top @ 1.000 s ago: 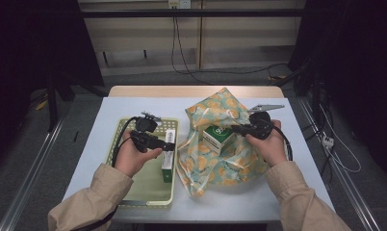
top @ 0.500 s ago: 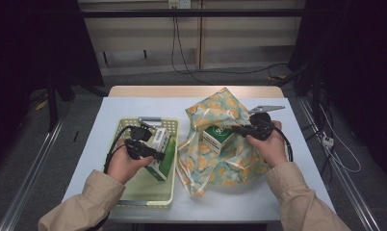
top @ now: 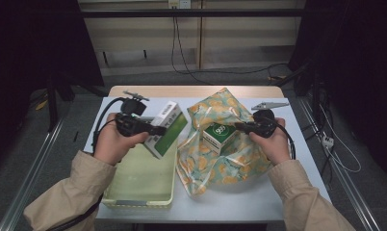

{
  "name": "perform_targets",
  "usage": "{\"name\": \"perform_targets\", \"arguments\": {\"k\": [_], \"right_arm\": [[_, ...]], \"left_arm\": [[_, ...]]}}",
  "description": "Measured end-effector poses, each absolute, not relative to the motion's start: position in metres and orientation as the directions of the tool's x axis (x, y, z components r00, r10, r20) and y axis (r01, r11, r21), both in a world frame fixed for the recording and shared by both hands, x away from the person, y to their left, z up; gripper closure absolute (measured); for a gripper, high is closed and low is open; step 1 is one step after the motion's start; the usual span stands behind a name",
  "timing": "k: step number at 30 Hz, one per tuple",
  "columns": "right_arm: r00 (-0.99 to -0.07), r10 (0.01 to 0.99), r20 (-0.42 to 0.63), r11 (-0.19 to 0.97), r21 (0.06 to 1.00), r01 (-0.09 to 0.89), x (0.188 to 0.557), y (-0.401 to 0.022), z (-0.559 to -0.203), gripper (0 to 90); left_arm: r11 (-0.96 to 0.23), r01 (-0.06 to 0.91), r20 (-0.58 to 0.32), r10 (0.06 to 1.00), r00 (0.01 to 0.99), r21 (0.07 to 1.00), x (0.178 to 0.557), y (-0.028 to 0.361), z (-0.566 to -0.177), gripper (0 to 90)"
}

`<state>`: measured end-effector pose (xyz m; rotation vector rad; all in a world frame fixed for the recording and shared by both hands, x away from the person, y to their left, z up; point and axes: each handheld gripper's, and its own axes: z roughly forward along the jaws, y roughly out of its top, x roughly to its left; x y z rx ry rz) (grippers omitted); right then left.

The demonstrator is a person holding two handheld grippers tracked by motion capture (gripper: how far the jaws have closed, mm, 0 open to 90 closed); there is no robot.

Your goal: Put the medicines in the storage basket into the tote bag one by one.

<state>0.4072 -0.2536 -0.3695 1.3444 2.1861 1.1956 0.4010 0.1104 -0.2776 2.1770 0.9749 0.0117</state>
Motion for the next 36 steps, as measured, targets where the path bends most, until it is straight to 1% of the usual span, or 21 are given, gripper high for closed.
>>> {"name": "perform_targets", "arguments": {"k": [3, 5, 7, 9, 13, 15, 17, 22, 24, 27, 28, 30, 32, 33, 34, 36], "right_arm": [[-0.508, 0.848, 0.152, 0.206, 0.788, 0.58, 0.406, -0.257, -0.365, 88.6], [-0.504, 0.851, 0.147, 0.203, 0.793, 0.575, 0.405, -0.261, -0.36, 88.6], [-0.502, 0.852, 0.147, 0.198, 0.798, 0.569, 0.404, -0.263, -0.356, 88.7], [-0.501, 0.853, 0.143, 0.195, 0.804, 0.562, 0.403, -0.265, -0.351, 88.7], [-0.5, 0.855, 0.141, 0.186, 0.815, 0.549, 0.4, -0.268, -0.343, 88.7], [-0.504, 0.853, 0.139, 0.19, 0.816, 0.546, 0.399, -0.268, -0.341, 88.7], [-0.503, 0.853, 0.14, 0.188, 0.817, 0.545, 0.399, -0.27, -0.339, 88.7], [-0.505, 0.852, 0.136, 0.191, 0.817, 0.544, 0.401, -0.269, -0.337, 89.1], [-0.487, 0.866, 0.113, 0.199, 0.816, 0.543, 0.402, -0.269, -0.336, 89.1], [-0.477, 0.868, 0.142, 0.166, 0.821, 0.546, 0.403, -0.277, -0.336, 89.0], [-0.473, 0.87, 0.14, 0.164, 0.822, 0.545, 0.402, -0.279, -0.336, 89.0], [-0.466, 0.874, 0.138, 0.158, 0.827, 0.54, 0.402, -0.281, -0.334, 89.1], [-0.468, 0.872, 0.142, 0.15, 0.832, 0.534, 0.402, -0.281, -0.331, 89.0], [-0.469, 0.872, 0.139, 0.151, 0.835, 0.53, 0.402, -0.281, -0.33, 89.0], [-0.468, 0.873, 0.137, 0.153, 0.835, 0.529, 0.403, -0.281, -0.329, 89.0], [-0.469, 0.873, 0.131, 0.159, 0.833, 0.529, 0.403, -0.28, -0.328, 89.0]], "left_arm": [[-0.498, 0.6, -0.285, 0.57, 0.771, 0.626, 0.394, 0.072, -0.277, 62.6], [-0.547, 0.565, -0.27, 0.527, 0.806, 0.618, 0.391, 0.05, -0.281, 62.6], [-0.585, 0.549, -0.265, 0.502, 0.823, 0.596, 0.39, 0.028, -0.29, 62.6], [-0.609, 0.546, -0.282, 0.479, 0.831, 0.575, 0.39, 0.011, -0.299, 62.6], [-0.631, 0.545, -0.285, 0.472, 0.834, 0.552, 0.396, -0.018, -0.321, 62.5], [-0.621, 0.556, -0.28, 0.49, 0.825, 0.552, 0.401, -0.024, -0.327, 62.5], [-0.607, 0.566, -0.304, 0.485, 0.82, 0.558, 0.409, -0.032, -0.334, 62.5], [-0.603, 0.558, -0.287, 0.49, 0.823, 0.57, 0.418, -0.053, -0.343, 62.5], [-0.61, 0.548, -0.271, 0.49, 0.828, 0.572, 0.419, -0.058, -0.345, 62.4], [-0.612, 0.553, -0.268, 0.498, 0.825, 0.566, 0.423, -0.06, -0.352, 62.5], [-0.632, 0.549, -0.248, 0.505, 0.827, 0.547, 0.424, -0.062, -0.355, 62.5], [-0.628, 0.556, -0.261, 0.504, 0.824, 0.545, 0.424, -0.062, -0.359, 62.5], [-0.632, 0.557, -0.246, 0.515, 0.821, 0.539, 0.424, -0.063, -0.362, 62.5], [-0.631, 0.554, -0.238, 0.517, 0.822, 0.543, 0.424, -0.063, -0.363, 62.5], [-0.618, 0.565, -0.252, 0.522, 0.815, 0.546, 0.426, -0.064, -0.364, 62.4], [-0.589, 0.561, -0.249, 0.527, 0.812, 0.581, 0.43, -0.064, -0.361, 62.4]]}}
